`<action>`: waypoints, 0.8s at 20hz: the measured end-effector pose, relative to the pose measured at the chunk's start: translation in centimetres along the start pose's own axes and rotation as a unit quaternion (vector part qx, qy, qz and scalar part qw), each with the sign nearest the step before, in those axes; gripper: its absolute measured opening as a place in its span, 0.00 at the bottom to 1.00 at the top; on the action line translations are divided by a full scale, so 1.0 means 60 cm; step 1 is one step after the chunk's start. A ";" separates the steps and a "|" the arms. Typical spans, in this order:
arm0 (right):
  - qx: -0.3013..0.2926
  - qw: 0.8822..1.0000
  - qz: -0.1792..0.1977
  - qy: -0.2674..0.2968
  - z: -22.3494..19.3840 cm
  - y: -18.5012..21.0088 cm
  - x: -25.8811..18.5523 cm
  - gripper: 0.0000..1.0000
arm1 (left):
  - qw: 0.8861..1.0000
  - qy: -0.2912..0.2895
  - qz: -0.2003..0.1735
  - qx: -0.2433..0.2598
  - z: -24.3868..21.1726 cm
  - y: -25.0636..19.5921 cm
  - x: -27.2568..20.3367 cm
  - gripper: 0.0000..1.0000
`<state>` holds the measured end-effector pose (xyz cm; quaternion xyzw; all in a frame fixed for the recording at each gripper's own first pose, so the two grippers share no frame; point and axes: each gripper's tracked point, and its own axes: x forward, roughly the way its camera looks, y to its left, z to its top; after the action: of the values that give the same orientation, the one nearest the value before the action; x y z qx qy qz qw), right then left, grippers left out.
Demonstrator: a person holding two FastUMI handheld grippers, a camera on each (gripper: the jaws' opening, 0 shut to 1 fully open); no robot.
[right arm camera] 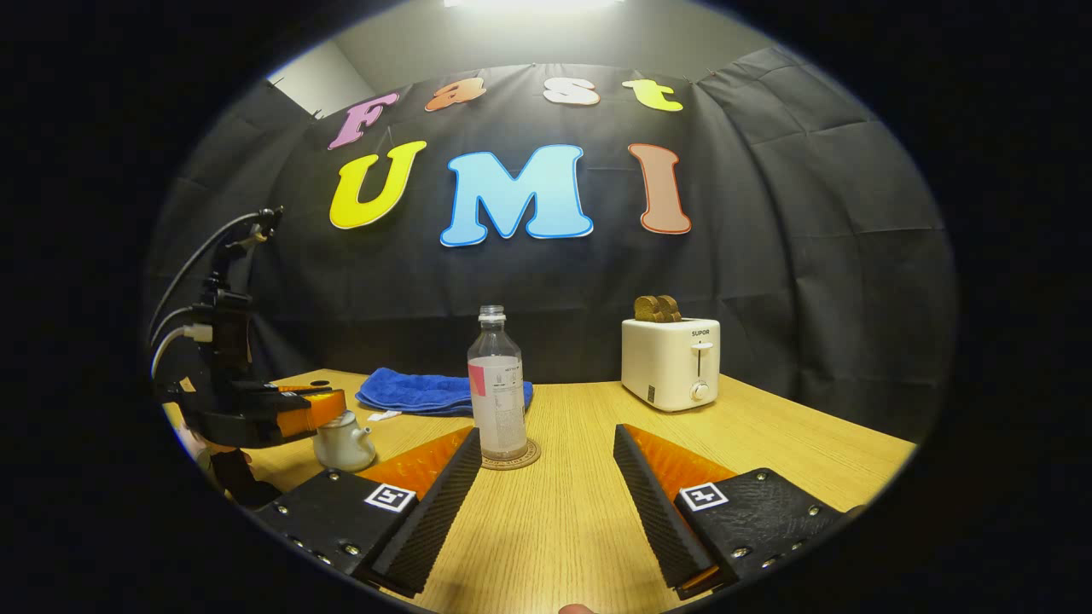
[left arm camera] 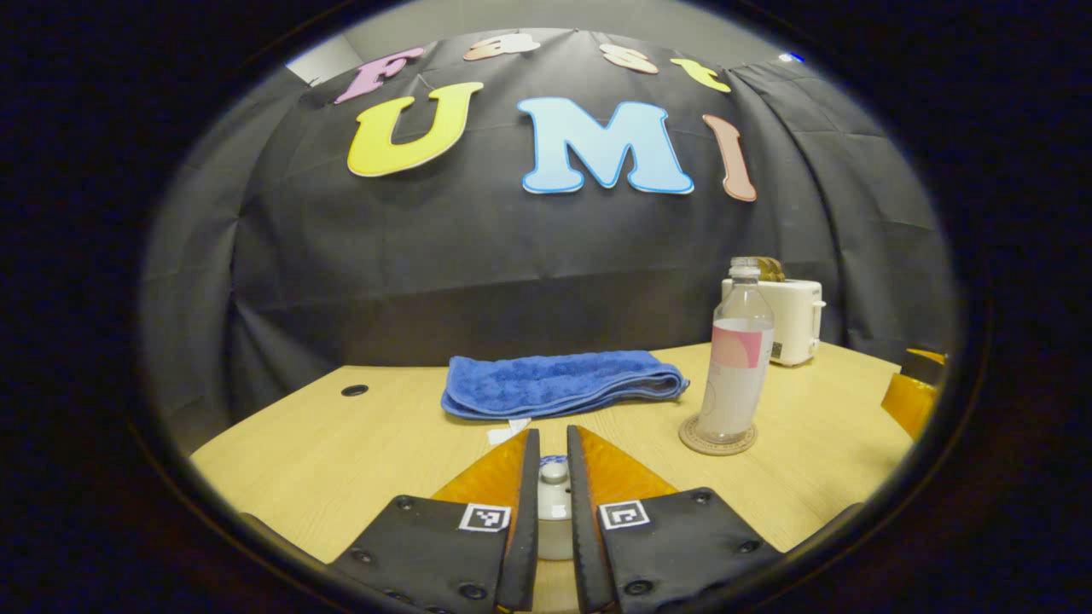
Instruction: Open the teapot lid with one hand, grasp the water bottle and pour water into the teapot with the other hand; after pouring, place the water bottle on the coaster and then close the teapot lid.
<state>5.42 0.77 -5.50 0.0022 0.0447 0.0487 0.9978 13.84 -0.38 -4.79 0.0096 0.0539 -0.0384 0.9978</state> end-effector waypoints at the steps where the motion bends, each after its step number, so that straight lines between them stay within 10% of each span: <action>1: 0.002 1.000 0.002 0.001 0.000 0.002 -0.001 0.97 | 1.000 -0.004 0.004 -0.003 0.004 0.003 -0.010 0.24; 16: 0.005 1.000 0.020 0.008 -0.020 0.057 -0.071 0.97 | 1.000 -0.017 0.004 -0.005 -0.031 -0.013 -0.217 0.31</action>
<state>0.77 3.79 -6.29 0.0074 0.0533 0.0688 0.9962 0.67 -0.16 -5.25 0.0043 0.0366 -0.0341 0.9987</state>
